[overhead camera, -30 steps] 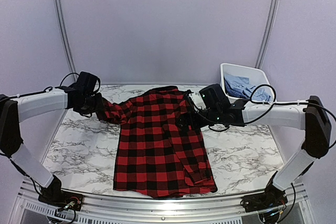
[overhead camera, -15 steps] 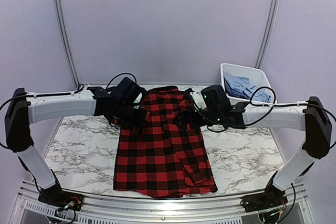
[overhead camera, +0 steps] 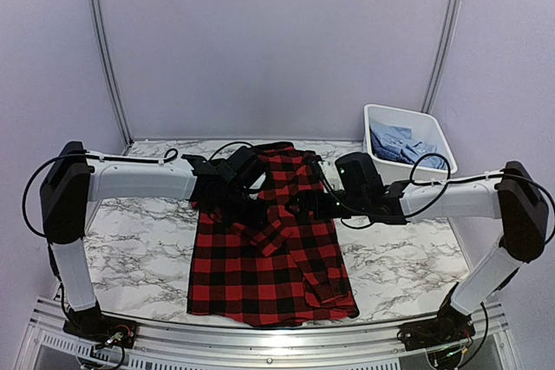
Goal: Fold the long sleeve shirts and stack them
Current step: Place the sleeve of the 1/3-folded shirt, then pick up the sleeve from the 1/3-folded shirt.
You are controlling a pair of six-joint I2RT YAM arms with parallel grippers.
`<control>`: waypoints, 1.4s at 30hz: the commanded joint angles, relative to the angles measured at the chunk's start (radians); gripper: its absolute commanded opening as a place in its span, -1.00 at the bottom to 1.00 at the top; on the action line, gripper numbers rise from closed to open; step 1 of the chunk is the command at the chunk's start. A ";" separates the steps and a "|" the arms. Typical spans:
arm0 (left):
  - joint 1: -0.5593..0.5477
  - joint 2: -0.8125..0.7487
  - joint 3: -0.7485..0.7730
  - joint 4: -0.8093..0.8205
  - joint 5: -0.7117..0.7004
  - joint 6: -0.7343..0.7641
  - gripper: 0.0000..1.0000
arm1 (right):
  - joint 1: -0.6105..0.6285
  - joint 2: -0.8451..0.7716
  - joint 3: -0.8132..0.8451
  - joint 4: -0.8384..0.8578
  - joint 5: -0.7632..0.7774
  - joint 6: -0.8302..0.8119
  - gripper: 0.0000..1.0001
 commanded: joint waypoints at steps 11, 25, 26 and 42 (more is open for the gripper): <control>0.083 -0.258 -0.188 0.013 -0.085 -0.198 0.00 | 0.074 0.121 0.081 -0.008 0.029 0.007 0.73; 0.134 -0.447 -0.366 0.013 -0.130 -0.253 -0.03 | 0.074 0.244 0.144 -0.051 0.101 -0.038 0.27; 0.137 -0.452 -0.369 0.013 -0.132 -0.253 -0.04 | 0.074 0.254 0.150 -0.049 0.094 -0.037 0.23; 0.157 -0.583 -0.511 -0.004 -0.130 -0.338 -0.04 | 0.076 0.304 0.171 -0.066 0.080 -0.020 -0.19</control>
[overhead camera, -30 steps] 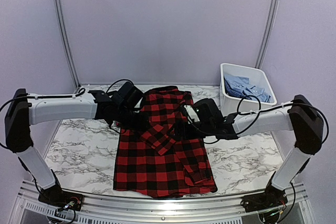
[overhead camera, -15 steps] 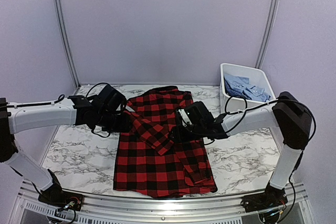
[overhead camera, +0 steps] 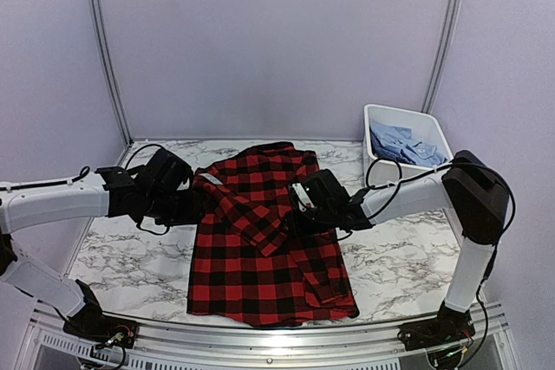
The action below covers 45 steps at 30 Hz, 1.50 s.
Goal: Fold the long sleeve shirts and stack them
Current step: Pick up the sleeve from the 1/3-folded shirt, then pick up the shirt from the center of the board.
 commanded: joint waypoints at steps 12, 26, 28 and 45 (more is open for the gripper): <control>-0.064 -0.091 -0.195 -0.030 0.067 -0.182 -0.04 | 0.022 0.031 0.041 -0.013 0.000 0.029 -0.43; -0.238 -0.186 -0.352 -0.111 0.184 -0.384 -0.02 | 0.029 -0.068 0.157 -0.084 0.002 0.001 -1.00; -0.269 -0.209 -0.379 -0.113 0.192 -0.431 -0.02 | 0.031 -0.077 0.179 -0.096 0.002 -0.008 -1.00; -0.433 -0.263 -0.490 -0.001 0.240 -0.687 -0.26 | 0.043 -0.085 0.421 -0.207 0.047 -0.102 -1.00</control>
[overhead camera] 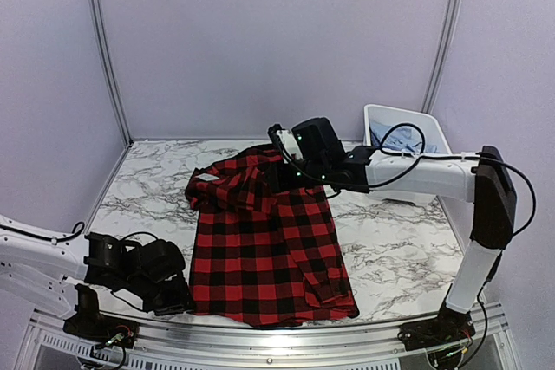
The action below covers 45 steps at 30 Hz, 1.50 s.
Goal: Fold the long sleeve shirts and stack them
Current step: Pick up the shirt from the center of the board, then fold the corner of the shirt on the 1/3-folded shirt.
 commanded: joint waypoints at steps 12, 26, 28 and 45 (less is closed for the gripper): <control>-0.021 -0.013 -0.084 0.152 -0.015 -0.143 -0.52 | 0.012 -0.006 0.304 -0.130 0.115 -0.128 -1.00; -0.057 -0.009 0.056 0.108 -0.039 -0.019 -1.00 | 0.009 0.084 0.579 -0.273 0.311 -0.322 -1.00; -0.065 0.019 0.121 0.076 -0.039 0.038 -1.00 | 0.003 0.088 0.604 -0.285 0.335 -0.350 -1.00; -0.079 0.338 0.517 -0.005 -0.004 0.381 -1.00 | -0.166 -0.022 0.586 -0.280 0.364 -0.473 -1.00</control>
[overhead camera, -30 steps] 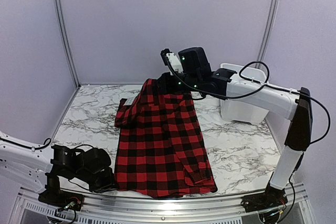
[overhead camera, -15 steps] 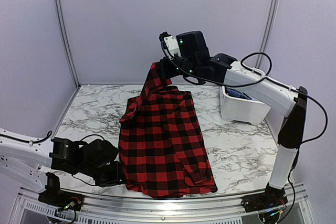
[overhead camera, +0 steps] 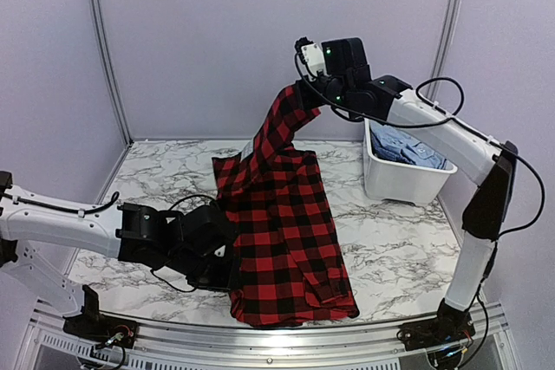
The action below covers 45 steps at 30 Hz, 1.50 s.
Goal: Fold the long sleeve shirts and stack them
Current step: Fold the corner of the shirt on the 1/3-folded shirt.
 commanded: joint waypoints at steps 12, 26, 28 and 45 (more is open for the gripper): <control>-0.007 0.273 0.279 -0.043 0.169 0.252 -1.00 | -0.081 -0.172 -0.117 0.009 0.085 -0.075 -1.00; -0.007 0.396 0.335 -0.045 0.244 0.284 -1.00 | -0.101 -0.244 -0.218 0.005 0.055 -0.058 -1.00; -0.007 0.407 0.336 -0.045 0.251 0.288 -1.00 | -0.101 -0.253 -0.238 0.003 0.036 -0.051 -1.00; -0.004 0.346 0.329 -0.031 0.178 0.291 -0.09 | -0.096 -0.346 -0.397 -0.016 -0.120 0.016 -1.00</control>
